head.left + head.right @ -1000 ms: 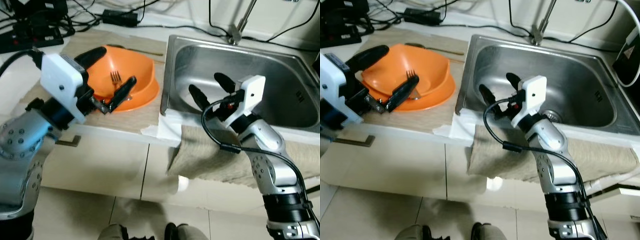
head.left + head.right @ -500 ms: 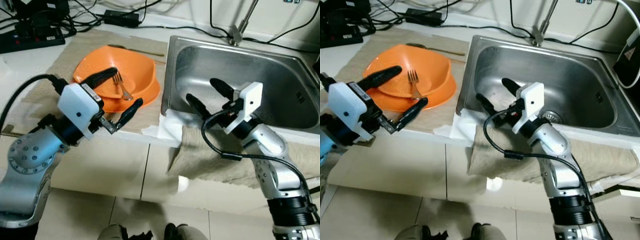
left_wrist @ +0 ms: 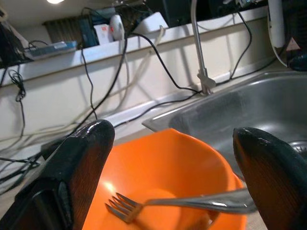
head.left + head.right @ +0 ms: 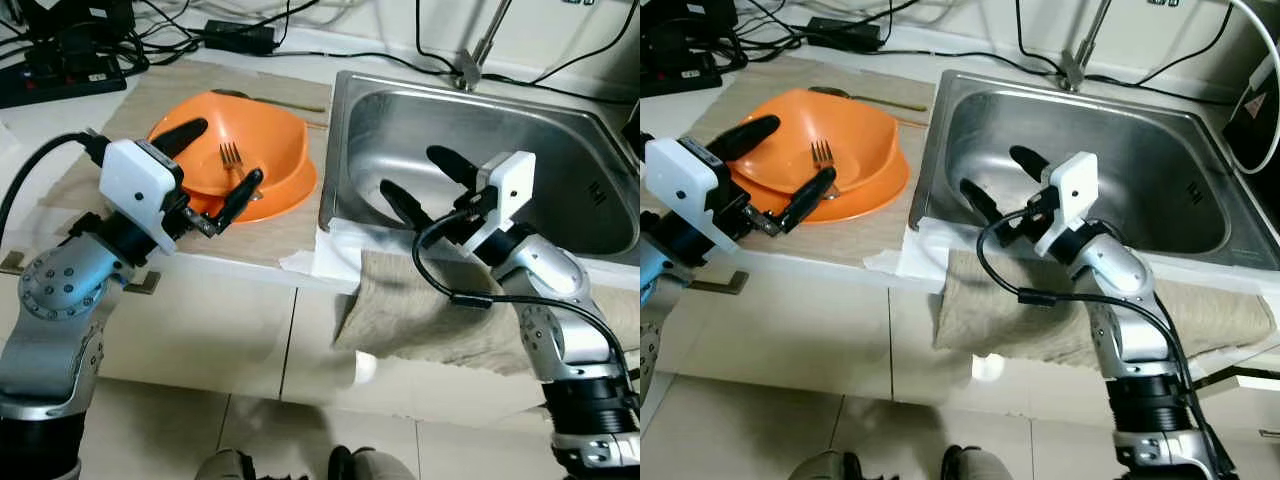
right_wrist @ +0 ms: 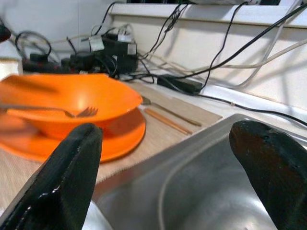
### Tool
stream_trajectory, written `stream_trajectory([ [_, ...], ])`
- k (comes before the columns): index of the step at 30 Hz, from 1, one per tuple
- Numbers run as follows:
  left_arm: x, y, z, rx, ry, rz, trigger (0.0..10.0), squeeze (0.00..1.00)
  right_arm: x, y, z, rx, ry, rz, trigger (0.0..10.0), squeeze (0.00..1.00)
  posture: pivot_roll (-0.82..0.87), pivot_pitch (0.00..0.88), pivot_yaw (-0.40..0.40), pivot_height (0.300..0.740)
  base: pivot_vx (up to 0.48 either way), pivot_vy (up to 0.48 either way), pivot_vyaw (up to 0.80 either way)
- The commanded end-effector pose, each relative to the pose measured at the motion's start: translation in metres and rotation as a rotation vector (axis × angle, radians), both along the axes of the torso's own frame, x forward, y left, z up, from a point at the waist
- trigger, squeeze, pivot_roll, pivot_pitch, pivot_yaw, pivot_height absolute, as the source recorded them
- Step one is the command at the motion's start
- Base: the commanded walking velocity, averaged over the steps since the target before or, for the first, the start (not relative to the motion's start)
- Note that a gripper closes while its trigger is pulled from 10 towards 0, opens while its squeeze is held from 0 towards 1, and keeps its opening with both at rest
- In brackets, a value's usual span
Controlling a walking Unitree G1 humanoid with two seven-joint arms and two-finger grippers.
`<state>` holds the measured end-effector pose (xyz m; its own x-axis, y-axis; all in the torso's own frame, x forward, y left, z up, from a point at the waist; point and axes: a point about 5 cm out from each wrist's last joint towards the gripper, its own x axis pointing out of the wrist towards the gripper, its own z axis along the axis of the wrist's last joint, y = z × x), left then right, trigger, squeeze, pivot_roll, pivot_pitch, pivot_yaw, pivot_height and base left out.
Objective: Kitchen organization
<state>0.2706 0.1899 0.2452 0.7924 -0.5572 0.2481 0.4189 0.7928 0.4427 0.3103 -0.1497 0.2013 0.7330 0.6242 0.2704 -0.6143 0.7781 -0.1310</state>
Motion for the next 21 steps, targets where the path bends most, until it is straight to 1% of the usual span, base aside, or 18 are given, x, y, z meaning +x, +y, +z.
stream_trajectory([
  [1, -0.001, 0.0, 0.011, -0.022, -0.028, -0.019, 10.0, 0.0, 0.001, -0.002, 0.004, 0.034, -0.004, -0.015, 10.0, 0.0, -0.11, 0.114, -0.102, 0.74, 0.0, 0.0, 0.0],
  [2, -0.001, 0.0, 0.011, -0.022, -0.028, -0.019, 10.0, 0.0, 0.001, -0.002, 0.004, 0.034, -0.004, -0.015, 10.0, 0.0, -0.11, 0.114, -0.102, 0.74, 0.0, 0.0, 0.0],
  [3, 0.0, 0.004, 0.01, -0.011, -0.011, -0.034, 10.0, 0.0, 0.0, -0.001, 0.001, 0.02, -0.002, 0.002, 10.0, 0.0, -0.11, 0.114, -0.094, 0.74, 0.0, 0.0, 0.0],
  [4, 0.001, 0.007, 0.008, 0.012, 0.007, -0.037, 10.0, 0.0, 0.0, -0.001, -0.001, 0.0, 0.001, 0.018, 10.0, 0.0, -0.11, 0.119, -0.091, 0.74, 0.0, 0.0, 0.0],
  [6, 0.001, 0.008, 0.006, 0.021, 0.019, -0.038, 10.0, 0.0, 0.0, -0.001, -0.001, -0.009, 0.003, 0.025, 10.0, 0.0, -0.11, 0.119, -0.091, 0.74, 0.0, 0.0, 0.0],
  [7, 0.002, 0.009, 0.004, 0.019, 0.034, -0.028, 10.0, 0.0, 0.001, -0.002, 0.0, -0.013, 0.003, 0.027, 10.0, 0.0, -0.12, 0.122, -0.089, 0.74, 0.0, 0.0, 0.0],
  [11, 0.005, 0.009, -0.001, -0.032, 0.04, 0.018, 10.0, 0.0, 0.003, 0.001, 0.003, 0.005, -0.005, 0.008, 10.0, 0.0, -0.12, 0.125, -0.091, 0.74, 0.0, 0.0, 0.0],
  [14, 0.004, 0.007, -0.004, -0.035, 0.052, 0.025, 10.0, 0.0, 0.003, 0.001, 0.001, 0.008, -0.001, -0.008, 10.0, 0.0, -0.12, 0.126, -0.094, 0.74, 0.0, 0.0, 0.0],
  [18, 0.001, 0.005, -0.008, -0.038, 0.069, 0.012, 10.0, 0.0, 0.002, 0.001, -0.001, 0.005, 0.008, -0.002, 10.0, 0.0, -0.11, 0.126, -0.094, 0.74, 0.0, 0.0, 0.0],
  [20, -0.005, 0.002, -0.006, -0.017, 0.062, -0.045, 10.0, 0.0, -0.002, 0.0, -0.001, -0.007, 0.006, 0.052, 10.0, 0.0, -0.11, 0.13, -0.096, 0.74, 0.0, 0.0, 0.0],
  [21, -0.005, 0.002, -0.006, -0.017, 0.062, -0.045, 10.0, 0.0, -0.002, 0.0, -0.001, -0.007, 0.006, 0.052, 10.0, 0.0, -0.11, 0.13, -0.096, 0.74, 0.0, 0.0, 0.0],
])
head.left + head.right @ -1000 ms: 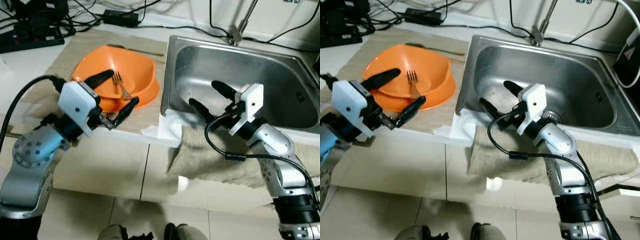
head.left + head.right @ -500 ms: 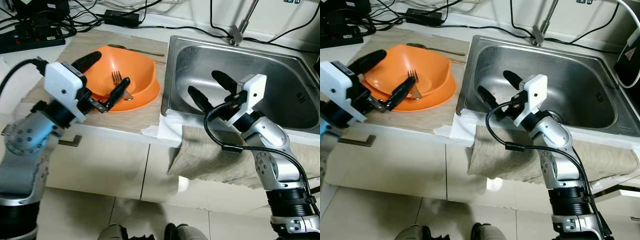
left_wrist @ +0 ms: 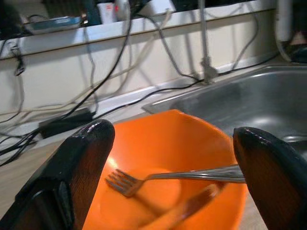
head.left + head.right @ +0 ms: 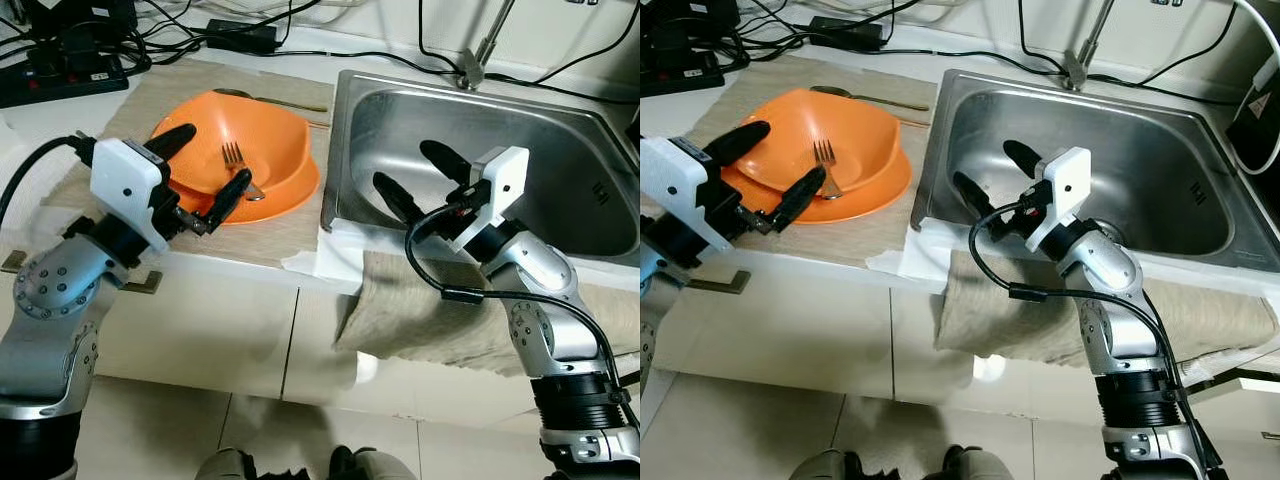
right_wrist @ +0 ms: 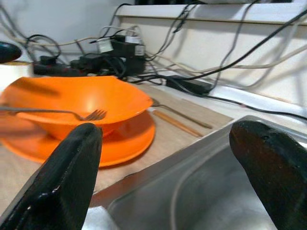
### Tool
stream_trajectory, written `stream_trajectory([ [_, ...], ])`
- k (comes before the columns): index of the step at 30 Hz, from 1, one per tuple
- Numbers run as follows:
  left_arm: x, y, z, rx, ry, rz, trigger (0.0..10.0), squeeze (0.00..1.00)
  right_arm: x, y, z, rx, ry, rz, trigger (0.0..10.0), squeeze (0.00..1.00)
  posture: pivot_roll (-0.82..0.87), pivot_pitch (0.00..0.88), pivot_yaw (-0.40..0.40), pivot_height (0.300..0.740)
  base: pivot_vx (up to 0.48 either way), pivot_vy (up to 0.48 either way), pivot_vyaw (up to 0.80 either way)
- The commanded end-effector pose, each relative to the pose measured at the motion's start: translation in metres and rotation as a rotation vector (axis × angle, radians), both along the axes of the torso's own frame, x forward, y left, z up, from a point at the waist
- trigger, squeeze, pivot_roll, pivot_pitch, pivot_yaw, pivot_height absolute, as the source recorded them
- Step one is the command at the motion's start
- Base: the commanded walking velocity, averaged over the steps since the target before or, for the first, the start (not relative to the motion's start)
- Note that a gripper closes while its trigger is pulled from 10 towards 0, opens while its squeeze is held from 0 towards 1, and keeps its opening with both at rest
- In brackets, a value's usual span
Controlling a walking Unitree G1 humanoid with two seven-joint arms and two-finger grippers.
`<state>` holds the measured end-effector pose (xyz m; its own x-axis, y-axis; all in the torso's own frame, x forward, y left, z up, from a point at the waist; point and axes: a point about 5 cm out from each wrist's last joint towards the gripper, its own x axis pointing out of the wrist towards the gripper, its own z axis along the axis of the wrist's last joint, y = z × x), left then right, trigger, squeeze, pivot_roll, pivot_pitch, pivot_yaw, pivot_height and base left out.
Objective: Kitchen organization
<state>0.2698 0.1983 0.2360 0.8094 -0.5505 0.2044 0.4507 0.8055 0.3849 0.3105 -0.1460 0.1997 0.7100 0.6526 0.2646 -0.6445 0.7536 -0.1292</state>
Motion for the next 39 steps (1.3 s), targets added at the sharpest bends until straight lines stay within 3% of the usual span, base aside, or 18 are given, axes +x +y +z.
stream_trajectory([
  [1, -0.008, -0.009, 0.004, 0.028, -0.012, -0.098, 10.0, 0.0, -0.004, -0.006, -0.001, -0.011, 0.002, 0.034, 10.0, 0.0, -0.11, 0.13, -0.093, 0.74, 0.0, 0.0, 0.0],
  [5, -0.009, -0.007, 0.004, 0.062, -0.004, -0.12, 10.0, 0.0, -0.008, -0.011, -0.001, -0.022, 0.001, 0.067, 10.0, 0.0, -0.12, 0.131, -0.087, 0.74, 0.0, 0.0, 0.0],
  [12, -0.005, -0.007, 0.003, 0.035, -0.011, -0.071, 10.0, 0.0, -0.013, -0.017, 0.003, -0.001, -0.017, 0.015, 10.0, 0.0, -0.13, 0.131, -0.079, 0.74, 0.0, 0.0, 0.0],
  [26, -0.008, -0.016, 0.008, -0.028, -0.046, -0.089, 10.0, 0.0, -0.021, -0.018, -0.003, 0.046, 0.022, -0.019, 10.0, 0.0, -0.15, 0.133, -0.076, 0.74, 0.0, 0.0, 0.0],
  [39, -0.01, -0.015, 0.012, -0.023, -0.056, -0.113, 10.0, 0.0, -0.023, -0.015, 0.001, 0.053, 0.013, -0.011, 10.0, 0.0, -0.14, 0.138, -0.083, 0.74, 0.203, 0.0, -0.64],
])
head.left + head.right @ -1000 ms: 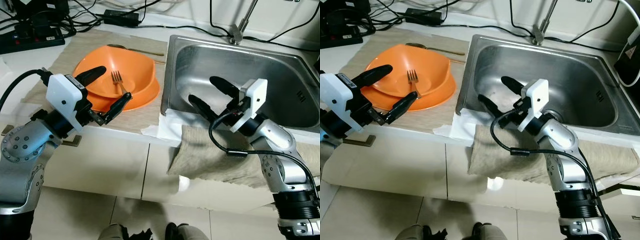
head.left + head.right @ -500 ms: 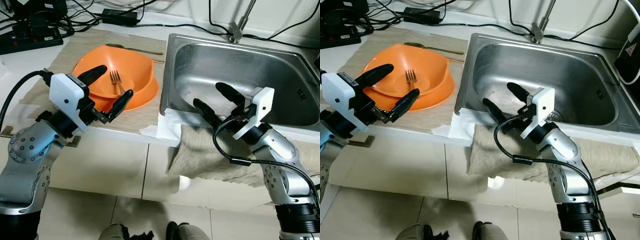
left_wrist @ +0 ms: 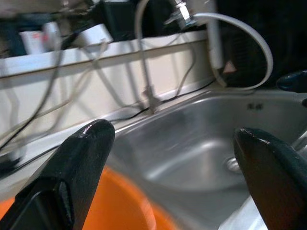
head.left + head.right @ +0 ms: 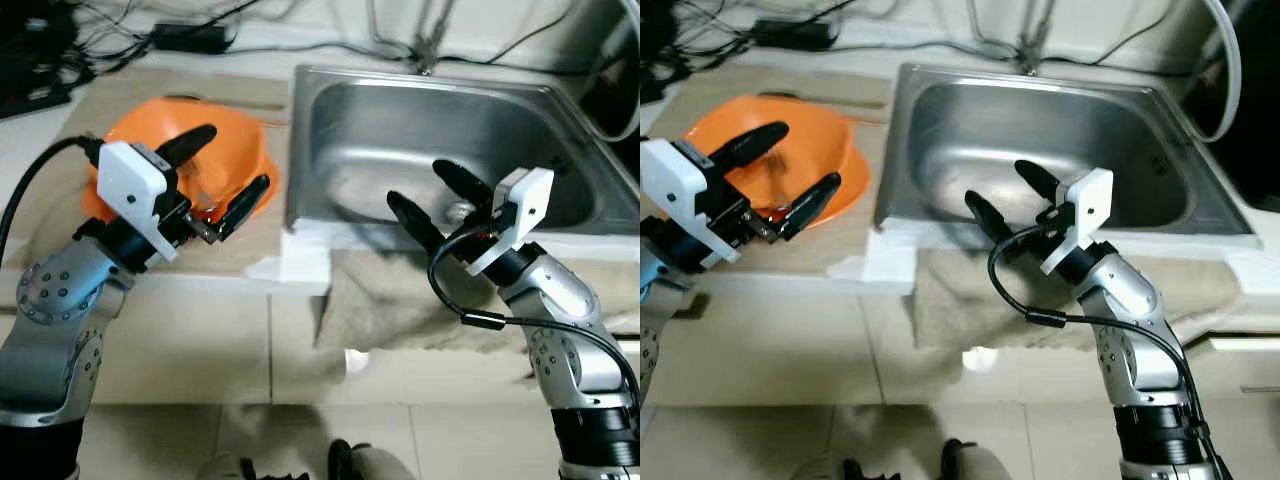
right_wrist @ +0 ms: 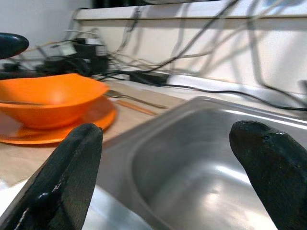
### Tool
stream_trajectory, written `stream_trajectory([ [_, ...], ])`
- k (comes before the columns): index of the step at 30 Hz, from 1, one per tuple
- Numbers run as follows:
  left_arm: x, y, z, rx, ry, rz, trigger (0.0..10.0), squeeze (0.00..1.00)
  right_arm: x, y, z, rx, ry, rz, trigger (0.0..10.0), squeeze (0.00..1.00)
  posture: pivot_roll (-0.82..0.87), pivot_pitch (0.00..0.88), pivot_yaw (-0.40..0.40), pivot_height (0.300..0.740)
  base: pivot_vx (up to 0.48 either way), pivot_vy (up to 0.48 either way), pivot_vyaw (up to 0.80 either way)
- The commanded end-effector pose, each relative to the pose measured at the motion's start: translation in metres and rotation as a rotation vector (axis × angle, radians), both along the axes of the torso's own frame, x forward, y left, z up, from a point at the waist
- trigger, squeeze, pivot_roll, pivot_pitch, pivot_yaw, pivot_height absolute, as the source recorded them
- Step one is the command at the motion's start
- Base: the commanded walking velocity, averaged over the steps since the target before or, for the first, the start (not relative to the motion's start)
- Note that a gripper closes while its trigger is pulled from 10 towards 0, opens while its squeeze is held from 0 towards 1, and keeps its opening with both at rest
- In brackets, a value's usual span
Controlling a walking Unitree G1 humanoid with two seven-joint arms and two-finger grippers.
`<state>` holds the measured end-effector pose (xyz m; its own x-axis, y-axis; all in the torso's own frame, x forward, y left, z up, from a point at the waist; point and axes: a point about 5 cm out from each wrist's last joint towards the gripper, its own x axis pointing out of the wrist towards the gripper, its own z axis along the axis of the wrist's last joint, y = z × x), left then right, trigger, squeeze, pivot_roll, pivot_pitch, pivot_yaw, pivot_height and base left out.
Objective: Kitchen organization
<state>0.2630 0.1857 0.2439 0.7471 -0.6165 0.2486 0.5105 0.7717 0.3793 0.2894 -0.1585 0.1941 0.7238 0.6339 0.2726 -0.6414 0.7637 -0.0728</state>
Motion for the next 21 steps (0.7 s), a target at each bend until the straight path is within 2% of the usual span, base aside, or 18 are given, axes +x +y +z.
stream_trajectory([
  [1, -0.004, -0.002, 0.005, 0.005, -0.022, -0.019, 10.0, 0.0, -0.002, -0.002, 0.007, 0.003, -0.021, 0.0, 10.0, 0.0, -0.14, 0.138, -0.085, 0.74, 0.379, 0.0, 0.0],
  [4, -0.007, -0.001, 0.007, 0.004, -0.028, -0.014, 10.0, 0.0, -0.001, -0.001, 0.007, 0.003, -0.02, 0.012, 10.0, 0.0, -0.14, 0.139, -0.092, 0.74, 0.39, 0.0, 0.0],
  [5, -0.008, 0.0, 0.008, 0.006, -0.031, -0.014, 10.0, 0.0, -0.002, 0.0, 0.008, -0.025, -0.042, 0.016, 10.0, 0.0, -0.13, 0.14, -0.096, 0.74, 0.375, 0.0, 0.0],
  [8, -0.013, -0.001, 0.011, 0.031, -0.037, -0.007, 10.0, 0.0, -0.003, 0.003, 0.008, -0.039, -0.051, 0.037, 10.0, 0.0, -0.12, 0.139, -0.1, 0.74, 0.326, 0.0, 0.67],
  [10, -0.017, -0.002, 0.01, 0.053, -0.025, -0.018, 10.0, 0.0, -0.004, 0.005, 0.008, 0.005, -0.026, 0.064, 10.0, 0.0, -0.12, 0.139, -0.102, 0.74, 0.0, 0.0, 0.41],
  [14, -0.026, 0.0, 0.008, 0.1, -0.002, -0.054, 10.0, 0.0, -0.002, 0.003, 0.007, -0.008, -0.02, 0.047, 10.0, 0.0, -0.12, 0.14, -0.107, 0.74, 0.0, 0.0, 0.0],
  [21, -0.031, 0.015, 0.023, 0.074, 0.034, -0.096, 10.0, 0.0, -0.005, 0.004, 0.007, 0.0, -0.038, 0.078, 10.0, 0.0, -0.11, 0.147, -0.101, 0.74, 0.0, 0.0, 0.0],
])
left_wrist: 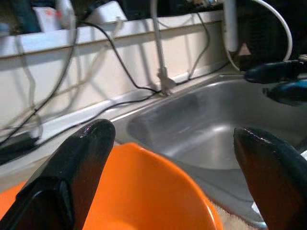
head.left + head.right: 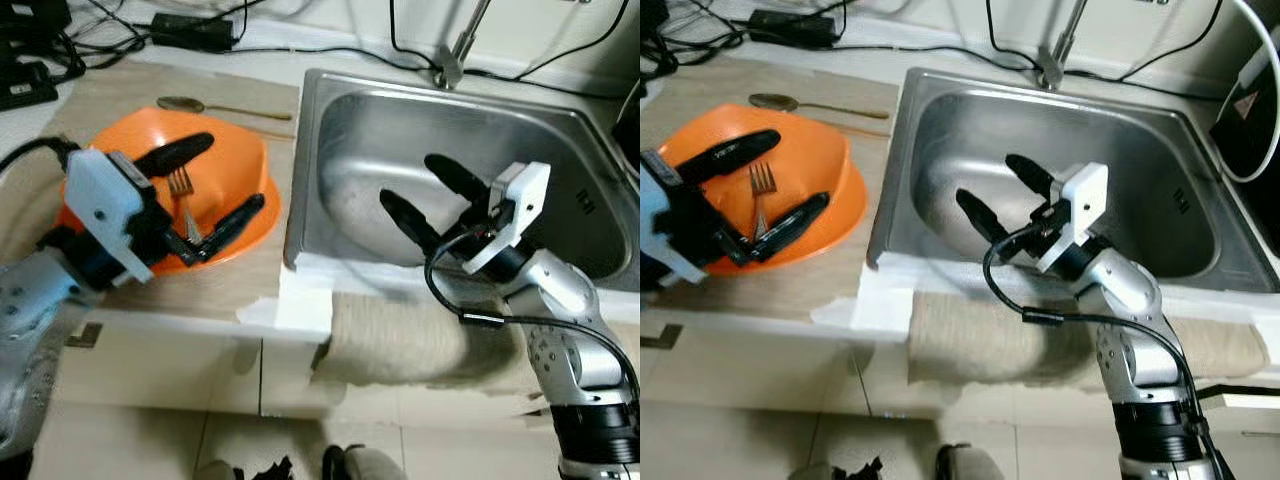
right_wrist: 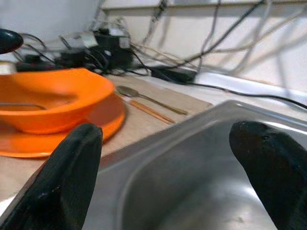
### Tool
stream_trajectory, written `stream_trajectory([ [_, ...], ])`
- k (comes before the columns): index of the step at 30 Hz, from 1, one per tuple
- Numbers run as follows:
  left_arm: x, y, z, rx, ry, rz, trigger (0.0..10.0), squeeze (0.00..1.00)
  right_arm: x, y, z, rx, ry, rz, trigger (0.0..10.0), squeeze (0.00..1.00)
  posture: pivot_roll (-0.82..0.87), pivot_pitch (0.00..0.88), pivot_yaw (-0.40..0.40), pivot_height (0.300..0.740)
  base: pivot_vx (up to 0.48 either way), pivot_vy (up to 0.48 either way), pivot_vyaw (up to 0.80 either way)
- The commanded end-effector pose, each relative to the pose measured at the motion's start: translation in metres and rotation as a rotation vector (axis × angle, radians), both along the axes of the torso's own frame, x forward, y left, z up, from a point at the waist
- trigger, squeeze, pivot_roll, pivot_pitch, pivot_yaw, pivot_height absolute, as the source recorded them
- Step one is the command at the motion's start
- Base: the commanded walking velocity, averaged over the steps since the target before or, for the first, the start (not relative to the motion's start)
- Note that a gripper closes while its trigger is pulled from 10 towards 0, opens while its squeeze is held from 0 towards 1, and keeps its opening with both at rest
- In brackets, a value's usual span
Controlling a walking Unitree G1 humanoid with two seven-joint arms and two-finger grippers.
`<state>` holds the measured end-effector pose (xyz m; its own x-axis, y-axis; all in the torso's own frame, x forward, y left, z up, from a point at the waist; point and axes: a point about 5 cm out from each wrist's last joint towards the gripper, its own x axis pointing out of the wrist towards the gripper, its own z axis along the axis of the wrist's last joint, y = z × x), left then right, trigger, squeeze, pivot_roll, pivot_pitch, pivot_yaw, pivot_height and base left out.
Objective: Kitchen organization
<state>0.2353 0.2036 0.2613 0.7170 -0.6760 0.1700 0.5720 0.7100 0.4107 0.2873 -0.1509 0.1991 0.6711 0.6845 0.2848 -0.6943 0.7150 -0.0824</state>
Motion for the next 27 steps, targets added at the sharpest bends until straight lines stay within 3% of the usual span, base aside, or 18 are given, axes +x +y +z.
stream_trajectory([
  [1, -0.003, -0.002, 0.006, -0.001, -0.002, -0.041, 10.0, 0.0, -0.003, -0.004, 0.003, 0.001, -0.025, 0.007, 10.0, 0.0, -0.11, 0.147, -0.1, 0.74, 0.0, 0.0, 0.0],
  [8, -0.002, 0.004, -0.002, 0.025, 0.071, -0.055, 10.0, 0.0, -0.007, -0.009, 0.002, -0.044, -0.023, 0.022, 10.0, 0.0, -0.12, 0.15, -0.094, 0.74, 0.0, 0.0, 0.0],
  [9, -0.003, 0.004, -0.002, 0.032, 0.086, -0.068, 10.0, 0.12, -0.008, -0.01, 0.002, -0.058, -0.022, 0.029, 10.0, 0.0, -0.12, 0.153, -0.095, 0.74, 0.0, 0.0, 0.0],
  [10, -0.004, 0.005, -0.002, 0.034, 0.099, -0.079, 10.0, 1.0, -0.009, -0.01, 0.002, -0.073, -0.024, 0.041, 10.0, 0.0, -0.12, 0.153, -0.096, 0.74, 0.0, 0.0, 0.0],
  [13, -0.009, 0.008, -0.004, 0.064, 0.132, -0.098, 10.0, 1.0, -0.014, -0.008, -0.001, -0.133, -0.029, 0.092, 10.0, 0.0, -0.12, 0.159, -0.1, 0.74, 0.0, 0.0, 0.0],
  [20, -0.015, 0.011, -0.009, 0.152, 0.146, -0.096, 10.0, 1.0, -0.018, -0.001, -0.004, -0.138, -0.024, 0.141, 10.0, 0.0, -0.11, 0.163, -0.111, 0.74, 0.0, 0.0, 0.0],
  [21, -0.015, 0.01, -0.011, 0.175, 0.142, -0.093, 10.0, 0.8, -0.017, 0.0, -0.005, -0.139, -0.024, 0.141, 10.0, 0.0, -0.1, 0.164, -0.113, 0.74, 0.0, 0.0, 0.0],
  [22, -0.015, 0.009, -0.012, 0.185, 0.141, -0.092, 10.0, 0.18, -0.017, 0.0, -0.005, -0.14, -0.023, 0.141, 10.0, 0.0, -0.1, 0.164, -0.113, 0.74, 0.0, 0.0, 0.0],
  [23, -0.014, 0.01, -0.013, 0.203, 0.125, -0.076, 10.0, 0.0, -0.016, 0.0, -0.005, -0.141, -0.023, 0.142, 10.0, 0.0, -0.1, 0.163, -0.116, 0.74, 0.0, 0.0, 0.0],
  [27, -0.012, 0.012, -0.012, 0.245, 0.083, -0.035, 10.0, 0.0, -0.015, 0.0, -0.005, -0.143, -0.025, 0.14, 10.0, 0.0, -0.1, 0.168, -0.118, 0.74, 0.0, 0.0, 0.0],
])
